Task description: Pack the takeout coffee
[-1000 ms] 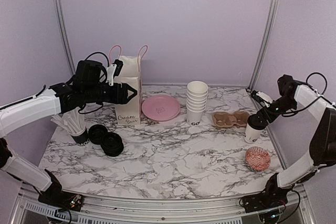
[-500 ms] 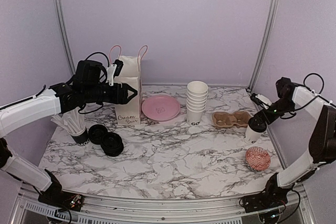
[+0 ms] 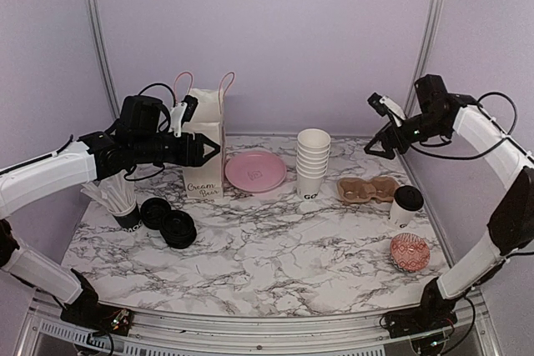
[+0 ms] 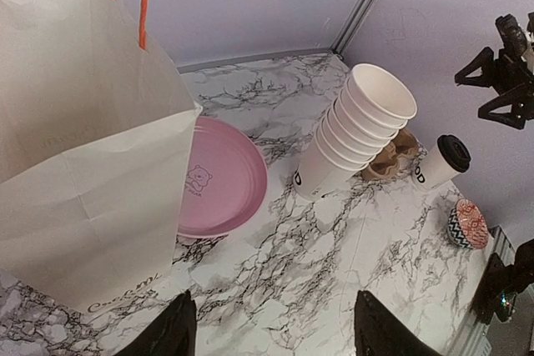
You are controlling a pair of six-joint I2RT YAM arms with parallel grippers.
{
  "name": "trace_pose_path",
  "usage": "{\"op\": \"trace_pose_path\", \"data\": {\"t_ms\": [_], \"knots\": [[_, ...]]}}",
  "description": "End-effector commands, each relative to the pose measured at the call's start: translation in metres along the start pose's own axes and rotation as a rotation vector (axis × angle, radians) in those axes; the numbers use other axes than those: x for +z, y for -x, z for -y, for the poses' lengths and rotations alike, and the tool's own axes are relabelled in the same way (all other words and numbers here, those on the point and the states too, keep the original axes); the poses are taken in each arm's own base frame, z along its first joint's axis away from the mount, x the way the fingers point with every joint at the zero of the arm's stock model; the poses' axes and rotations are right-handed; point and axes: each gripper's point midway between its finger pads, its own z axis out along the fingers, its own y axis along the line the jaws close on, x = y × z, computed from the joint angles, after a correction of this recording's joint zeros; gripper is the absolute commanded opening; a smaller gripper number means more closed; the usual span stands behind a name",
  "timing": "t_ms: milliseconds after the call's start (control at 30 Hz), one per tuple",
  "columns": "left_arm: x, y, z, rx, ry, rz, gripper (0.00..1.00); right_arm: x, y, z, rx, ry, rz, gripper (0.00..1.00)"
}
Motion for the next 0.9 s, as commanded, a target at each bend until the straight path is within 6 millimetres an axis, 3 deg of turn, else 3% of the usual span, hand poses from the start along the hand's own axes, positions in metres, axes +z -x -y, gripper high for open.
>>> {"op": "trace_pose_path", "data": {"t_ms": [0,133,267,533,700,867], "knots": [[-0.012,0.018,0.013,0.016,-0.05,0.041,0.64,0.02,0.07,-0.013,-0.099,-0.003,0.118,0.73],[-0.011,0.015,0.018,0.026,-0.087,0.024,0.62,0.038,0.118,-0.036,-0.207,-0.021,0.164,0.66],[-0.008,0.012,0.02,0.022,-0.099,0.011,0.61,0.068,0.131,-0.056,-0.271,0.03,0.11,0.61],[-0.007,0.009,0.016,0.031,-0.082,0.006,0.61,0.119,0.111,-0.075,-0.294,0.095,-0.013,0.54],[-0.005,0.007,0.016,0.029,-0.083,-0.001,0.61,0.129,0.102,-0.071,-0.279,0.079,-0.051,0.49],[-0.004,0.007,0.015,0.028,-0.083,-0.003,0.61,0.132,0.097,-0.072,-0.272,0.09,-0.068,0.33]]}}
